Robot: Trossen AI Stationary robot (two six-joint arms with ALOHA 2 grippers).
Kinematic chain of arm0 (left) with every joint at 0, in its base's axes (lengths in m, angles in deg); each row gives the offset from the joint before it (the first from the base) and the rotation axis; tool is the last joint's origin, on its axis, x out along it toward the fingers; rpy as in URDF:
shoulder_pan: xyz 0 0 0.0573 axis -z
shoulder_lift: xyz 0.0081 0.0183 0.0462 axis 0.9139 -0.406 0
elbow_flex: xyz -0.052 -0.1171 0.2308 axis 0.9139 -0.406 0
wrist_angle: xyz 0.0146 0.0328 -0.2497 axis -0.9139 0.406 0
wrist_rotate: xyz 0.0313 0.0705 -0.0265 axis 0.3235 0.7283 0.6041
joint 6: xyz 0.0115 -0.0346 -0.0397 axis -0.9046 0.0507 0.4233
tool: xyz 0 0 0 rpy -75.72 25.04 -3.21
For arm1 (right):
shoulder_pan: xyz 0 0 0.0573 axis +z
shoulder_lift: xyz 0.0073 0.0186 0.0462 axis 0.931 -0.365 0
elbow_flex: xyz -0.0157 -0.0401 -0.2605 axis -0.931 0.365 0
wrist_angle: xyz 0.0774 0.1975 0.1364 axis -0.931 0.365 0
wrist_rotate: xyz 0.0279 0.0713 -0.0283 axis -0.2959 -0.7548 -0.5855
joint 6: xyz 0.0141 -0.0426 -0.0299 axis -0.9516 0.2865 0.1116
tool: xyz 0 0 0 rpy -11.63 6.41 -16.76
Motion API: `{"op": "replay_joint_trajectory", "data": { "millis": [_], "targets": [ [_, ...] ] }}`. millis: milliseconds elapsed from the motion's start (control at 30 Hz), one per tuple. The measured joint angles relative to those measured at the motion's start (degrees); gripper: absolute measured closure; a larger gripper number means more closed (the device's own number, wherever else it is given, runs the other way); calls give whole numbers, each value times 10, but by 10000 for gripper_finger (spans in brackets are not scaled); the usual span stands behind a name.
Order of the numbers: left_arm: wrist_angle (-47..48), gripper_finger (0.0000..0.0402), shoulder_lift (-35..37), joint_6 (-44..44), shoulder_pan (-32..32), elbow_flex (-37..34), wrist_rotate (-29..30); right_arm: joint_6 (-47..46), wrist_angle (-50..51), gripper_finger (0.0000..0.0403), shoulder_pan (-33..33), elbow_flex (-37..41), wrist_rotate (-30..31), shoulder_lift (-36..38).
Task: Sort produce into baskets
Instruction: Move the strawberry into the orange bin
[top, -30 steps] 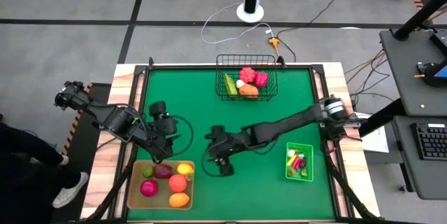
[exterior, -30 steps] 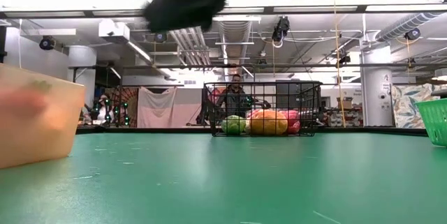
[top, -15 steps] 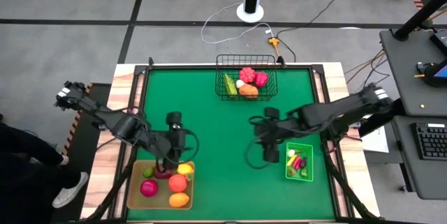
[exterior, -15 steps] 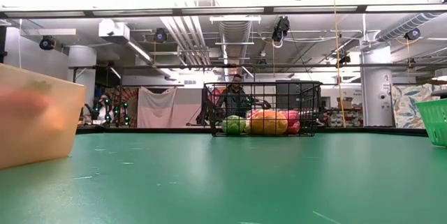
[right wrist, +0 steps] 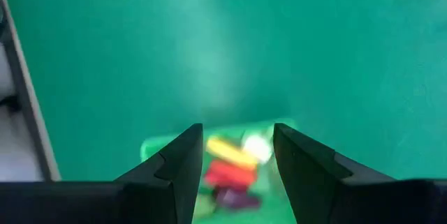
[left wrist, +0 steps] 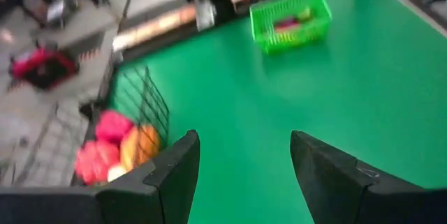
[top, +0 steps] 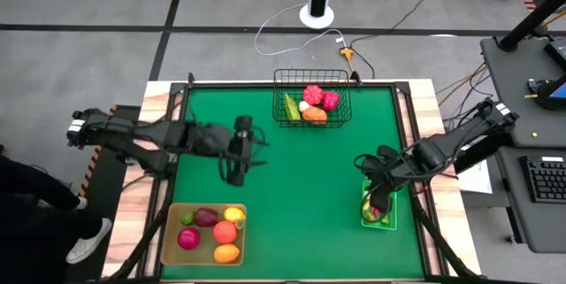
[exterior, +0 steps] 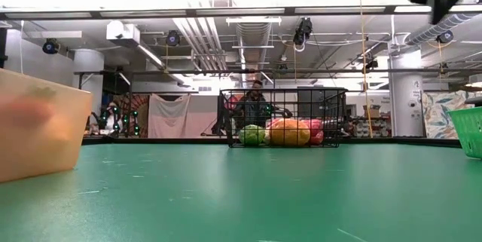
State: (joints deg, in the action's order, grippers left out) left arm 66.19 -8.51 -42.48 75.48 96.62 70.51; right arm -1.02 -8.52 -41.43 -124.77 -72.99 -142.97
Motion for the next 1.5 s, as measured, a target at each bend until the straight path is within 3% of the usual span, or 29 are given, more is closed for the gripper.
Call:
{"op": "replay_joint_trajectory", "data": {
  "millis": [133,400,700,833,1000,1100,1233,1500],
  "targets": [
    [-53,196,-3,-55,-68,0,-59,-60,0,242,4,38,-73,12],
    [-91,196,-5,-99,-163,0,-61,-161,-6,260,11,90,-183,3],
    [-88,196,-5,-85,-201,0,-62,-169,-23,285,56,122,-168,4],
    [-88,196,-5,-121,-210,0,-65,-170,-53,303,61,143,-146,4],
    [-95,196,-5,-198,-243,2,-133,-187,-125,325,61,168,-130,-11],
    [-115,196,-5,-171,-254,9,-163,-189,-151,328,61,169,-132,-25],
    [-103,196,-3,-117,-251,11,-167,-208,-153,316,62,169,-152,-42],
    [-62,196,-4,-95,-250,11,-167,-344,-166,257,62,170,-188,-75]
  ]
}}
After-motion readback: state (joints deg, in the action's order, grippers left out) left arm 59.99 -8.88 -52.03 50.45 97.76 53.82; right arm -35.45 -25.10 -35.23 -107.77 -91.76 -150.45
